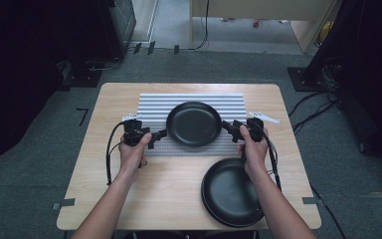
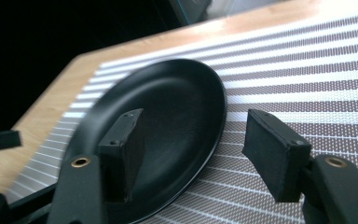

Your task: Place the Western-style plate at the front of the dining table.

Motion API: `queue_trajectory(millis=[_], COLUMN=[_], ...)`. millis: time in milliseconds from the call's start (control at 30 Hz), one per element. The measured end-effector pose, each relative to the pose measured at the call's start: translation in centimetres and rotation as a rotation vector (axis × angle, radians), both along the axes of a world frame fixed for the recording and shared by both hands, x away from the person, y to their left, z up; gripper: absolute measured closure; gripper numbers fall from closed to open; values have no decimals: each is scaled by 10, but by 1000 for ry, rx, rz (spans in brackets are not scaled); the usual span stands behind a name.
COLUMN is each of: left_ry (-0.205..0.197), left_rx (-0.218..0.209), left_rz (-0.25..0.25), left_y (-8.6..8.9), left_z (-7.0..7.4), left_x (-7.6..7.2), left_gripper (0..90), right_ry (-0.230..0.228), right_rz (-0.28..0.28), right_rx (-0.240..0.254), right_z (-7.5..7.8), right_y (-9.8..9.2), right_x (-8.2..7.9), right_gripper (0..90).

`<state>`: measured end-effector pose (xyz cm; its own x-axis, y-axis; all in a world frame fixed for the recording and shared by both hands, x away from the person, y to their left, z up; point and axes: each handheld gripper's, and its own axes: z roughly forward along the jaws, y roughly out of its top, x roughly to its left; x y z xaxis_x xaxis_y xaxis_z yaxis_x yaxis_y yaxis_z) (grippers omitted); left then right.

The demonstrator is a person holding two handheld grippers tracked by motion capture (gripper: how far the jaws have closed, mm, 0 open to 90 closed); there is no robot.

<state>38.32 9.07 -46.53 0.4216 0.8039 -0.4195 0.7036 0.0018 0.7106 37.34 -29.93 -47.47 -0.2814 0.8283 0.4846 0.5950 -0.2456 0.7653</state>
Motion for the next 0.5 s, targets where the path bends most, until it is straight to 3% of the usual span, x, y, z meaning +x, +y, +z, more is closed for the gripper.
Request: queue_trajectory(millis=[133, 333, 500], left_ry=[-46, -37, -36], left_rx=[9, 35, 30], left_rz=[-11, -12, 9], left_y=[1, 2, 12], left_z=[6, 4, 1], left_x=[-11, -22, -31], left_gripper=[116, 115, 115], right_ry=[9, 31, 24], right_rz=[0, 15, 29], right_rx=[-30, -39, -53], right_z=[2, 3, 5], right_y=[-5, -14, -22], right_x=[-11, -26, -41], right_gripper=[322, 297, 285])
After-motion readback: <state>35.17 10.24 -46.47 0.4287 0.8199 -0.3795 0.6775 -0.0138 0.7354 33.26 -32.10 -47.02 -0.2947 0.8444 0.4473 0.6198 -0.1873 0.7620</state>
